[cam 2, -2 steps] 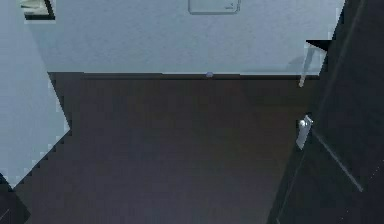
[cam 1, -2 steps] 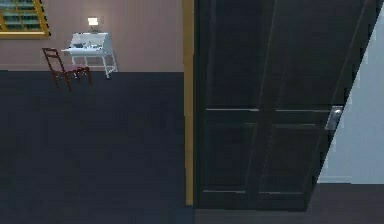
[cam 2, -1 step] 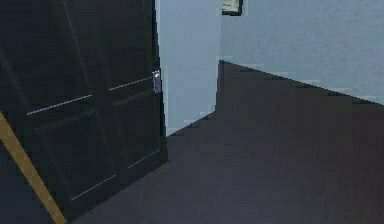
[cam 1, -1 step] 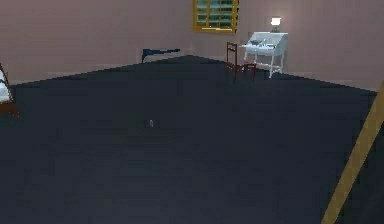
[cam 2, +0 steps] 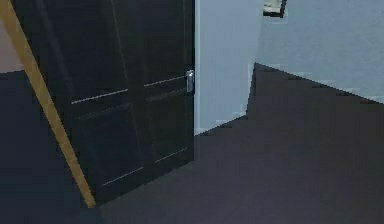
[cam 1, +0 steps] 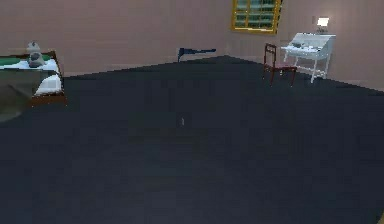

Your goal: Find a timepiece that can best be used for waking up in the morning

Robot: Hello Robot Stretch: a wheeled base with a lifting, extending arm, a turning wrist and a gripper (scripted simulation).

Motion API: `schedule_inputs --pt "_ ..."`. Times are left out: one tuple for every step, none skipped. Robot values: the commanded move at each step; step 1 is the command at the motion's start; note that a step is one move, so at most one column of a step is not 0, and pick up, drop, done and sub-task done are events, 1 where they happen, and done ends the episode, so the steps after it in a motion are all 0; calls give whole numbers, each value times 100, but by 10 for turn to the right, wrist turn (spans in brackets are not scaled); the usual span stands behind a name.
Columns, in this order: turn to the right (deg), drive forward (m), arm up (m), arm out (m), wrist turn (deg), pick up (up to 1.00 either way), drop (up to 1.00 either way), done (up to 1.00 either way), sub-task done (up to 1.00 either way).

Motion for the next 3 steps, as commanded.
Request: schedule_inputs --pt "0 35 0 0 0 0 0 0 0" --pt "-450 0 0 0 0 0 0 0 0" --pt "-420 0 0 0 0 0 0 0 0"
